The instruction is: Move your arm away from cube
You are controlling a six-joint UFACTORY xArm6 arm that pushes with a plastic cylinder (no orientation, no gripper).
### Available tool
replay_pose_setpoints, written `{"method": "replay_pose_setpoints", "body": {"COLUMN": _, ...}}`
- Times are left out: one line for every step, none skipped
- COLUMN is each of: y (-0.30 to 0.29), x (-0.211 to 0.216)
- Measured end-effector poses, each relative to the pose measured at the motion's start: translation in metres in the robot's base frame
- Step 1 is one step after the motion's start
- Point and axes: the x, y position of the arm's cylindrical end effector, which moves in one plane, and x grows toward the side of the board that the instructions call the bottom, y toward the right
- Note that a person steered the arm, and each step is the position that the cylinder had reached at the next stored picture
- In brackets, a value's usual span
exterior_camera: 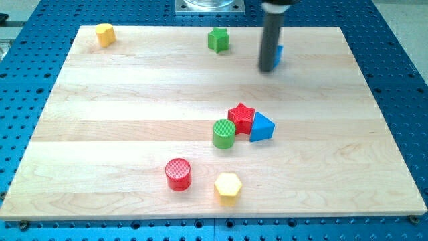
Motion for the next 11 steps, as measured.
{"method": "replay_pose_setpoints", "body": {"y": 0.073, "x": -0.034}}
{"method": "replay_pose_setpoints", "body": {"y": 0.069, "x": -0.004}}
{"method": "replay_pose_setpoints", "body": {"y": 0.049, "x": -0.011}}
{"method": "replay_pose_setpoints", "body": {"y": 0.049, "x": -0.043}}
{"method": "replay_pose_setpoints", "body": {"y": 0.05, "x": -0.043}}
{"method": "replay_pose_setpoints", "body": {"y": 0.062, "x": -0.043}}
{"method": "replay_pose_setpoints", "body": {"y": 0.073, "x": -0.04}}
{"method": "replay_pose_setpoints", "body": {"y": 0.074, "x": -0.029}}
{"method": "replay_pose_setpoints", "body": {"y": 0.074, "x": -0.017}}
{"method": "replay_pose_setpoints", "body": {"y": 0.076, "x": -0.014}}
{"method": "replay_pose_setpoints", "body": {"y": 0.076, "x": 0.03}}
